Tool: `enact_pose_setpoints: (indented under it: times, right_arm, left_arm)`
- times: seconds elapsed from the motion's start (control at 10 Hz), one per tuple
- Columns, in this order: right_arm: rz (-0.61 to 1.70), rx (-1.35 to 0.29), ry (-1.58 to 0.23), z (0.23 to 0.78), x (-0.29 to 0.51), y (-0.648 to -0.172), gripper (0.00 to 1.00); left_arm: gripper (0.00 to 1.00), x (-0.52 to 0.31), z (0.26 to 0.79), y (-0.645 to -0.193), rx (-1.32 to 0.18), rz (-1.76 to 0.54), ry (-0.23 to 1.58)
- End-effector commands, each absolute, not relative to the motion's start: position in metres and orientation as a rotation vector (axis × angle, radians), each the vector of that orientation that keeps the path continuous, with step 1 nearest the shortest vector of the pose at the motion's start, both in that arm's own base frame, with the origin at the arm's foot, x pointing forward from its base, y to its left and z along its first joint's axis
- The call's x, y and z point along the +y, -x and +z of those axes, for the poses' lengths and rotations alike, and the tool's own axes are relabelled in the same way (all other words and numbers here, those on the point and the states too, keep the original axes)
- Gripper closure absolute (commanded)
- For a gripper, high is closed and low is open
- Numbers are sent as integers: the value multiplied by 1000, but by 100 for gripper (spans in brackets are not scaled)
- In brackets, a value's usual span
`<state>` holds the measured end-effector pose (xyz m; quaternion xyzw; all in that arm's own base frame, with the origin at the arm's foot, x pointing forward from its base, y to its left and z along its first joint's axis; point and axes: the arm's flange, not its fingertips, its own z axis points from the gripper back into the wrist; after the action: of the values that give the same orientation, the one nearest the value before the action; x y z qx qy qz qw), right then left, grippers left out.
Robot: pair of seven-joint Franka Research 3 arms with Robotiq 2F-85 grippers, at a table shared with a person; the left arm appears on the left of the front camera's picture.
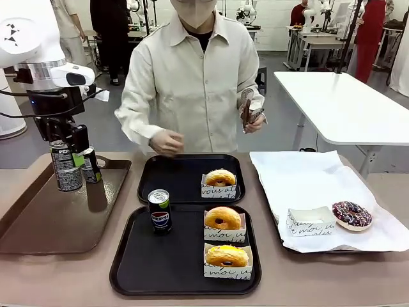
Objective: Set up donuts and drinks on trays.
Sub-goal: Pick up one Pepsi coke from the Handle tray and place it on the Flat Tray without a Pepsi coke.
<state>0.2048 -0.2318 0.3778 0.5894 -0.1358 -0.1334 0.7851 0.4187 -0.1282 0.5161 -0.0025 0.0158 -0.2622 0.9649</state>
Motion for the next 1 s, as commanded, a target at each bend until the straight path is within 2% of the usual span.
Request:
enact_pose_setpoints:
  times: [0.0,0.5,0.9]
  right_arm:
    - [-279,-304,-1279,378,-232,-205,0]
    - [-279,-304,-1279,378,-232,-205,0]
    - [-279,-304,-1279,378,-232,-205,0]
  left_arm:
    - [42,-140,521,-431,12,-524,-12]
    - [42,-198,517,-486,-84,-471,25]
    - [42,-251,493,-515,-179,-468,15]
